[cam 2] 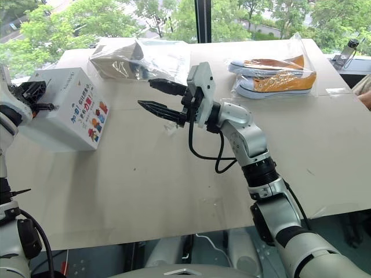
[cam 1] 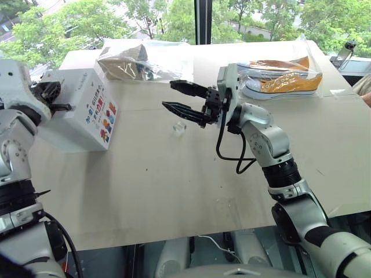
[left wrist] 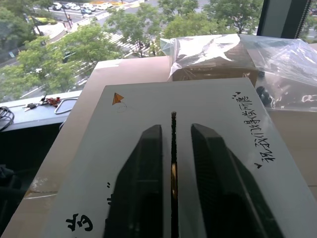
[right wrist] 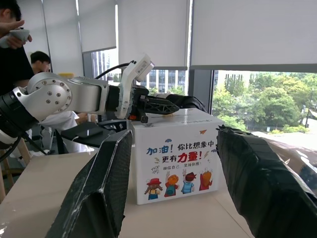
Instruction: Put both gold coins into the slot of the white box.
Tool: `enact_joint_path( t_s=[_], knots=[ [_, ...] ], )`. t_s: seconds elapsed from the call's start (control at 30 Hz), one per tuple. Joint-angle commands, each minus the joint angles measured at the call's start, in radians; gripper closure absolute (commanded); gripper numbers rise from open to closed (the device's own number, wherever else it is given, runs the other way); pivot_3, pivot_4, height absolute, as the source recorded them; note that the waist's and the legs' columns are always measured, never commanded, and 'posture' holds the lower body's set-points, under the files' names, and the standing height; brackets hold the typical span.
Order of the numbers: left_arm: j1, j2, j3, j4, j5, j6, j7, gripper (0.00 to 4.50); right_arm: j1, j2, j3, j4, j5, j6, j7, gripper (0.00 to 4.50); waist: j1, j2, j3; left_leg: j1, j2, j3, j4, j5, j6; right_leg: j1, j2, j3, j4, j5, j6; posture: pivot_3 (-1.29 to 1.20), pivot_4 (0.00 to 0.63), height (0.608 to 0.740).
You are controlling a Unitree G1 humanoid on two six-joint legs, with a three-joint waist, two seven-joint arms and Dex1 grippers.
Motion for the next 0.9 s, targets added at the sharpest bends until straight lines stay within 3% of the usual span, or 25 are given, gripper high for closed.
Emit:
enact_joint_path(
  t_s=[0.03, 0.1, 0.2, 0.33, 0.43, 0.57, 0.63, 0.7, 0.77, 0.87, 0.9],
  knots=[
    [0.007, -0.014, -0.02, 0.006, 0.053, -0.052, 0.013, 1.93, -0.007, 0.002, -0.005, -0.042, 0.009, -0.006, 0.003, 1.56, 0.0, 0.0, 0.0, 0.0, 0.0, 0.0, 0.0, 0.0, 0.0, 0.0, 0.0, 0.0, 0.0, 0.0, 0.0, 0.0, 0.15, 0.74],
    [-0.002, -0.016, -0.011, -0.008, 0.078, -0.101, 0.028, 1.14, -0.007, 0.003, -0.005, -0.04, 0.009, -0.006, 0.004, 1.56, -0.001, 0.0, 0.0, 0.0, 0.0, 0.0, 0.0, 0.0, 0.0, 0.0, 0.0, 0.0, 0.0, 0.0, 0.0, 0.0, 0.15, 0.74],
    [-0.024, -0.038, 0.011, -0.067, 0.062, -0.173, 0.011, 1.14, -0.002, -0.003, -0.011, -0.047, 0.017, 0.002, 0.007, 1.56, -0.001, 0.0, 0.0, -0.001, 0.0, -0.001, 0.0, 0.0, 0.0, 0.0, 0.0, 0.0, 0.0, 0.0, 0.0, 0.0, 0.15, 0.74],
    [-0.008, -0.094, 0.016, -0.273, -0.098, -0.153, -0.113, 1.14, 0.026, -0.044, -0.037, -0.078, 0.049, 0.037, 0.019, 1.56, 0.002, -0.001, 0.0, -0.004, 0.0, -0.003, 0.0, 0.001, -0.002, 0.0, -0.002, 0.0, -0.002, 0.0, 0.0, 0.0, 0.15, 0.74],
    [0.125, -0.146, 0.019, -0.524, -0.311, -0.049, -0.203, 1.14, 0.114, -0.141, -0.047, -0.158, 0.067, 0.071, 0.066, 1.56, 0.002, -0.001, 0.0, -0.006, -0.001, -0.004, 0.0, 0.002, -0.004, 0.0, -0.004, -0.001, -0.004, 0.0, 0.0, 0.0, 0.15, 0.74],
    [0.374, -0.198, -0.012, -0.76, -0.449, 0.036, -0.202, 1.14, 0.255, -0.25, -0.061, -0.246, 0.08, 0.041, 0.127, 1.56, -0.008, -0.001, 0.0, -0.004, -0.002, -0.002, -0.003, 0.001, -0.002, 0.0, -0.004, 0.002, -0.007, -0.001, 0.001, 0.0, 0.15, 0.74],
    [0.53, -0.239, -0.081, -0.828, -0.409, 0.038, -0.185, 1.14, 0.351, -0.33, -0.071, -0.273, 0.055, 0.048, 0.139, 1.56, -0.007, -0.001, 0.0, -0.004, -0.001, -0.002, -0.004, -0.001, 0.001, -0.001, -0.003, 0.002, -0.006, -0.001, 0.001, 0.0, 0.15, 0.74],
    [0.674, -0.269, -0.18, -0.855, -0.302, 0.0, -0.172, 1.14, 0.445, -0.384, -0.097, -0.28, 0.056, 0.068, 0.129, 1.56, -0.003, 0.0, 0.0, 0.001, -0.001, -0.002, -0.008, -0.001, 0.002, 0.0, -0.003, 0.002, -0.006, -0.001, 0.001, 0.0, 0.15, 0.74],
    [0.778, -0.272, -0.29, -0.824, -0.15, -0.1, -0.184, 1.14, 0.514, -0.437, -0.1, -0.21, -0.043, -0.017, 0.098, 1.56, -0.001, 0.0, 0.0, 0.002, -0.001, -0.002, -0.008, -0.001, 0.002, 0.001, -0.002, 0.002, -0.005, -0.001, 0.001, 0.0, 0.15, 0.74],
    [0.84, -0.29, -0.362, -0.782, -0.056, -0.175, -0.192, 0.98, 0.575, -0.477, -0.116, -0.163, -0.081, -0.059, 0.088, 0.79, 0.007, 0.0, 0.001, 0.013, -0.001, 0.001, -0.007, -0.001, 0.002, 0.012, 0.001, 0.002, -0.007, -0.003, -0.003, 0.0, 0.15, 0.74],
    [0.853, -0.304, -0.38, -0.766, -0.03, -0.196, -0.186, 0.98, 0.604, -0.49, -0.129, -0.157, -0.069, -0.065, 0.105, 0.33, 0.01, 0.0, 0.001, 0.017, -0.001, 0.004, -0.007, -0.001, 0.003, 0.015, 0.004, 0.003, -0.007, -0.004, -0.003, 0.0, 0.15, 0.74]
  ],
)
